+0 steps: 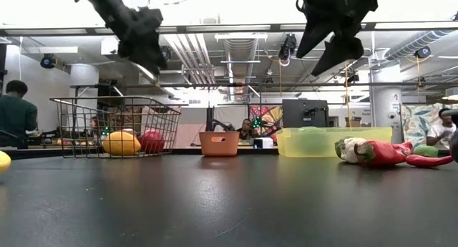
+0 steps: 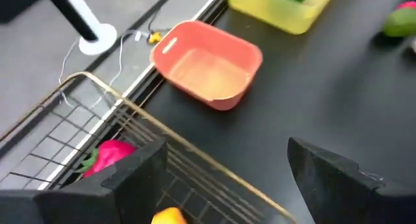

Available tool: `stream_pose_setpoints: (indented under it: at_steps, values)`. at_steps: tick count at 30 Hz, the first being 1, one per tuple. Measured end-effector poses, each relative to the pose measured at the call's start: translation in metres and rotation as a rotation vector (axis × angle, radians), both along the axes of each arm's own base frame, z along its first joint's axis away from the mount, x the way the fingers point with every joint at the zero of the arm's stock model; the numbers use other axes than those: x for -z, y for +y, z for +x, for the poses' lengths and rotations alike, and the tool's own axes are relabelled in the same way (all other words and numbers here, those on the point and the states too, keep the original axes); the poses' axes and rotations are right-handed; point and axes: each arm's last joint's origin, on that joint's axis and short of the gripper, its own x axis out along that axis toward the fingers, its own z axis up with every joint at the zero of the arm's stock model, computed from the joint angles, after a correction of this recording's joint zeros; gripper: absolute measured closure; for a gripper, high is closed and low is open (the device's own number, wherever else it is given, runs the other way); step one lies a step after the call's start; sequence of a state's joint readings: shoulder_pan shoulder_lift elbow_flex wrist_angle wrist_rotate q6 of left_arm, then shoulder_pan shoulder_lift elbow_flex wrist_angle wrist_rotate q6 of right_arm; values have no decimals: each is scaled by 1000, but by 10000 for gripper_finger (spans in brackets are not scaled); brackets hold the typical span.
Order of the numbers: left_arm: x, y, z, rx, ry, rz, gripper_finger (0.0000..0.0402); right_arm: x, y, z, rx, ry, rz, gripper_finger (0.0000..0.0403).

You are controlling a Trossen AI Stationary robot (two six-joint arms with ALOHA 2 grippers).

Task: Sort produce into baskets
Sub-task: Put the long red chili pepper into the yellow bin

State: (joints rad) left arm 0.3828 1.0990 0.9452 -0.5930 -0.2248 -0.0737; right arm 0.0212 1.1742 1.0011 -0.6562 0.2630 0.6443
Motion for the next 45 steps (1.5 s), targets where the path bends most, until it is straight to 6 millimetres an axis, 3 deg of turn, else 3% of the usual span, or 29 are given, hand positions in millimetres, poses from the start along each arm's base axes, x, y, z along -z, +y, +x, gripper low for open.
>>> stream_pose_setpoints:
  at_steps: [6, 14, 29, 33, 37, 45]
  values:
    - [2, -41, 0, 43, -37, 4, 104, 13, 0, 7, 9, 71, 40, 44]
    - [2, -70, 3, 125, -58, -16, 104, 37, 1, 10, 40, 249, 120, 44]
    - [2, -73, 3, 109, -56, 13, 104, 46, 10, -6, 109, 440, 284, 44]
    - [2, -73, 3, 109, -54, 13, 104, 50, 26, -6, -122, 514, 302, 44]
    - [2, -73, 3, 110, -52, 14, 104, 52, 42, -8, -340, 557, 201, 44]
    - [2, -73, 3, 113, -50, 17, 104, 75, 58, -1, -443, 668, 56, 44]
